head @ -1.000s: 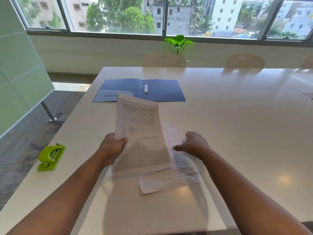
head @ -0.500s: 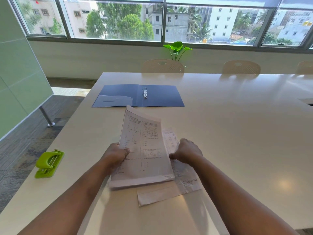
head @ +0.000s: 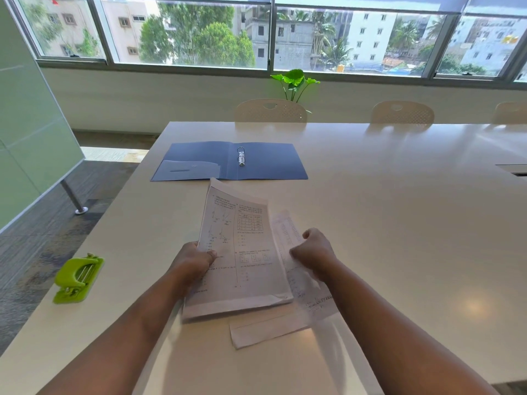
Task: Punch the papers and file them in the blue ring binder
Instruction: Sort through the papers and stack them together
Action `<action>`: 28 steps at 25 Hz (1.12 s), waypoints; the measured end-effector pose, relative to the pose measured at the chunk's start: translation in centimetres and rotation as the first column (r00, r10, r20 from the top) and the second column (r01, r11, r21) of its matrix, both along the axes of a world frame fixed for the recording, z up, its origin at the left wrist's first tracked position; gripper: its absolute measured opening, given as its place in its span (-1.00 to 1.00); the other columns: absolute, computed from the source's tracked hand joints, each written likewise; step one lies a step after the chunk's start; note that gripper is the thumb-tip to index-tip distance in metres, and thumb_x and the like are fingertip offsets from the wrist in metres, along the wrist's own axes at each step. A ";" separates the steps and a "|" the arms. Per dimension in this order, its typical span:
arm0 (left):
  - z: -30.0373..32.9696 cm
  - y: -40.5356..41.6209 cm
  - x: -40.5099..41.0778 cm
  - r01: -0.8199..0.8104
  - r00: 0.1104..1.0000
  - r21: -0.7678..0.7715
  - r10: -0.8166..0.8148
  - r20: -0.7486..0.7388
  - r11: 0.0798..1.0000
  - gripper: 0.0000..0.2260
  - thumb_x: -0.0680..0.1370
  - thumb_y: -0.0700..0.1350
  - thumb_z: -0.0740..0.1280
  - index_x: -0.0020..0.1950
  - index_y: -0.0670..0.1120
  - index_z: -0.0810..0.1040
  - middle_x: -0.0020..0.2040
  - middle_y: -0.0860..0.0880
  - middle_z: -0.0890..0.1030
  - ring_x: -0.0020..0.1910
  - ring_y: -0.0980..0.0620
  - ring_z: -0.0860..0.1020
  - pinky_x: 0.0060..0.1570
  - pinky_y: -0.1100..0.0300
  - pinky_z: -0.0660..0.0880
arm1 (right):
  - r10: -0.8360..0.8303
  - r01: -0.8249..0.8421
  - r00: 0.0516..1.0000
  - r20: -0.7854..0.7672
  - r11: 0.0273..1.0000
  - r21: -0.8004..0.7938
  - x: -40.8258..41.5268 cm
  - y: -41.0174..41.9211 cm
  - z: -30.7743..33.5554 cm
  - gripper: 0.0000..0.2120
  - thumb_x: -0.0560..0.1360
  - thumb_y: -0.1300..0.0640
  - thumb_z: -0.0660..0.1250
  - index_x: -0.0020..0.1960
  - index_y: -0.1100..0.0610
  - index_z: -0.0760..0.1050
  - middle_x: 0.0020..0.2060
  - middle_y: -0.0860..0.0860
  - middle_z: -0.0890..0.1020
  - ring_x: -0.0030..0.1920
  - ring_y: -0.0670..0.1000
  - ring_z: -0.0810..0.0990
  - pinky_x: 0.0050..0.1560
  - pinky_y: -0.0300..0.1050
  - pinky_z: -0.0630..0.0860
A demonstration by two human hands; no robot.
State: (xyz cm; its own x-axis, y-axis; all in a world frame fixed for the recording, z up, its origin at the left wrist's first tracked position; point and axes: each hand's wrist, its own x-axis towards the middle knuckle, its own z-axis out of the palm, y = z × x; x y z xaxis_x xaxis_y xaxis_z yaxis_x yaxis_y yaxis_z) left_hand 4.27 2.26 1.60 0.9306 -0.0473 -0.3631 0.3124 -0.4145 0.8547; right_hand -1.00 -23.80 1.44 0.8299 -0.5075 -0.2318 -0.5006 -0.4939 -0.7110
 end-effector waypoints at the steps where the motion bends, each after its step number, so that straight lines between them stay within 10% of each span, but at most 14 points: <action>1: 0.1 0.1 0.0 0.004 1.000 -0.011 -0.004 -0.013 1.000 -0.92 0.63 -0.19 0.34 0.11 -0.07 0.58 -0.01 -0.12 0.71 -0.04 -0.17 0.69 0.16 -0.11 0.61 | -0.017 0.017 1.000 0.022 0.999 0.028 0.0 -0.4 0.1 -0.85 0.38 0.26 0.33 -0.06 0.13 0.52 -0.12 0.07 0.66 -0.07 0.14 0.66 -0.01 0.04 0.68; 11: 3.1 4.0 1.8 -0.091 0.995 -0.054 0.092 0.031 0.994 -0.83 0.63 -0.31 0.32 0.22 -0.18 0.54 0.06 -0.21 0.64 -0.11 -0.13 0.62 -0.09 0.09 0.55 | -0.198 0.096 0.922 0.333 0.950 0.298 -0.1 -8.1 3.8 -0.71 0.57 0.11 0.35 -0.31 0.10 0.64 -0.34 0.11 0.70 -0.28 0.16 0.65 -0.13 0.10 0.61; 22: 5.4 0.1 0.0 0.112 0.993 -0.307 -0.094 0.073 0.945 -0.76 0.62 -0.31 0.31 0.26 -0.12 0.53 0.07 -0.09 0.69 0.08 -0.11 0.65 0.23 -0.06 0.54 | -0.228 -0.076 0.881 0.414 0.796 0.600 -0.4 -4.1 6.1 -0.88 0.65 0.25 0.31 -0.07 0.22 0.49 -0.04 0.27 0.70 -0.07 0.24 0.72 0.06 0.27 0.67; 28: 6.3 -1.7 -1.0 0.151 0.982 -0.357 -0.098 0.161 0.922 -0.83 0.63 -0.23 0.26 0.11 -0.08 0.62 -0.08 -0.03 0.76 -0.10 -0.03 0.73 -0.24 0.19 0.60 | -0.193 -0.172 0.881 0.432 0.720 0.672 0.1 -2.3 6.4 -0.88 0.69 0.21 0.23 -0.02 0.18 0.40 -0.03 0.22 0.69 -0.02 0.23 0.69 0.07 0.22 0.67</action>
State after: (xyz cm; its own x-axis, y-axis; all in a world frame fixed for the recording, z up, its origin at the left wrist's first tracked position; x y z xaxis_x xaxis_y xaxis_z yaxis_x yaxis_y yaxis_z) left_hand 3.26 0.60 7.88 0.9479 -0.2713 -0.1671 0.1472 -0.0921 0.9848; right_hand -0.92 -26.13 7.88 0.9205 -0.3711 -0.1221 -0.0427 0.2150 -0.9757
